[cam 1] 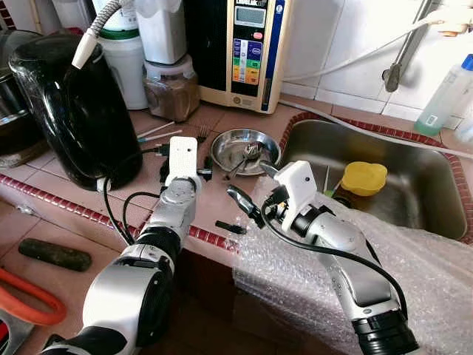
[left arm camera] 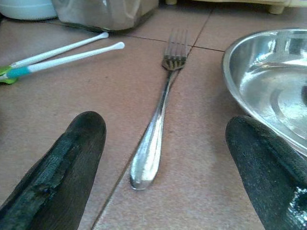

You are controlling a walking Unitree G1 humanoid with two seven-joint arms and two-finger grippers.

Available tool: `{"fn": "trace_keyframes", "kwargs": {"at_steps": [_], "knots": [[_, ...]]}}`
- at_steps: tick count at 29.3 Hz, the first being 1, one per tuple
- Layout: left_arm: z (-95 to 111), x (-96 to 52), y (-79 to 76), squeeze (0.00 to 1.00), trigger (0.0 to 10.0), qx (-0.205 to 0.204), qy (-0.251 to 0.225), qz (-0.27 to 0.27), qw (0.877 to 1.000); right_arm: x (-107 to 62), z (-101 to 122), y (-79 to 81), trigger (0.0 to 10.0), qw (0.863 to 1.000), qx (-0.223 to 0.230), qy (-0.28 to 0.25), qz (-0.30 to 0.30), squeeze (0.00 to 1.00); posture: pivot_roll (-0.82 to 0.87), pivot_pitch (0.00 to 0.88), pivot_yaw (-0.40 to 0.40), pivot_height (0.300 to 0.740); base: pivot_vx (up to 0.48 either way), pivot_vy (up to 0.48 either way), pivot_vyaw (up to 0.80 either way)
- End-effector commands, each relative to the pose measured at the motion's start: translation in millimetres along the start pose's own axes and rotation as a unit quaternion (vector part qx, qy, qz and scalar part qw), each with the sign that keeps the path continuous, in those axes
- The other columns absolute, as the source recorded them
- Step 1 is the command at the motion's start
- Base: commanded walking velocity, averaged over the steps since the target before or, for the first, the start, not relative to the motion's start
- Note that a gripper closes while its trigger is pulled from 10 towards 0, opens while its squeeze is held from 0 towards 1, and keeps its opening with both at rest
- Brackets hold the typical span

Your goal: Kitchen organization

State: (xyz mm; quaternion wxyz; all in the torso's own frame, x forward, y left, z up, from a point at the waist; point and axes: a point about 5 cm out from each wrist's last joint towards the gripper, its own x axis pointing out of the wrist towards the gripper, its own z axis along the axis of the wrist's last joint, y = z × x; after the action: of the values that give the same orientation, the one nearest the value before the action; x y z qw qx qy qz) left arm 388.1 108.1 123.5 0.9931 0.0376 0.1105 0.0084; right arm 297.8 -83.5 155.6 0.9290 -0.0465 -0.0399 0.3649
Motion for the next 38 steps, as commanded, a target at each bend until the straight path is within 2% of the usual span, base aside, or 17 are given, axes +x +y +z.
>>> {"fn": "trace_keyframes", "kwargs": {"at_steps": [1,11,21,27,30,34,35,36,38], "knots": [[3,0.7,-4.2,0.00,10.0,0.004,0.002,-0.005,1.000,-0.8,0,1.9,10.0,1.000,-0.003,0.001,0.003,0.00,-0.08,0.000,-0.001,0.740,0.000,0.000,0.00],[2,0.3,-7.7,0.00,10.0,0.004,0.004,-0.010,1.000,-5.2,0,0.3,10.0,1.000,-0.004,0.002,-0.004,0.00,-0.10,0.000,0.013,0.740,0.000,0.000,0.00],[2,1.8,1.4,0.00,10.0,0.004,0.007,-0.004,1.000,-8.3,-2,2.3,10.0,1.000,-0.001,0.005,-0.007,0.00,-0.11,0.000,0.016,0.740,0.000,0.000,0.00],[1,2.7,8.1,0.00,10.0,-0.012,0.015,-0.004,1.000,-11.8,-4,3.7,10.0,1.000,0.004,0.009,-0.009,0.00,-0.11,0.000,0.012,0.740,0.000,0.000,0.00],[2,3.1,8.1,0.00,10.0,-0.024,0.013,-0.014,1.000,-12.1,-3,4.8,10.0,1.000,0.010,0.006,-0.010,0.00,-0.11,0.000,0.012,0.740,0.000,0.000,0.00],[1,3.2,9.8,0.00,10.0,-0.017,0.020,-0.023,0.999,-11.1,-3,7.0,10.0,1.000,0.012,0.006,-0.010,0.00,-0.11,0.000,0.015,0.740,0.000,0.000,0.00],[0,3.2,10.4,0.00,3.7,-0.013,0.024,-0.024,0.999,-10.9,-3,7.5,10.0,1.000,0.012,0.006,-0.010,0.00,-0.10,0.000,0.019,0.740,0.000,0.000,0.00],[-1,3.3,11.4,0.00,0.0,-0.015,0.029,-0.029,0.999,-10.6,-3,8.5,10.0,1.000,0.013,0.006,-0.011,0.00,-0.10,0.000,0.021,0.740,0.000,0.000,0.00],[-2,3.4,11.8,0.00,0.0,-0.010,0.034,-0.035,0.999,-10.4,-4,8.9,10.0,1.000,0.014,0.006,-0.012,0.00,-0.10,0.000,0.023,0.740,0.000,0.000,0.00]]}}
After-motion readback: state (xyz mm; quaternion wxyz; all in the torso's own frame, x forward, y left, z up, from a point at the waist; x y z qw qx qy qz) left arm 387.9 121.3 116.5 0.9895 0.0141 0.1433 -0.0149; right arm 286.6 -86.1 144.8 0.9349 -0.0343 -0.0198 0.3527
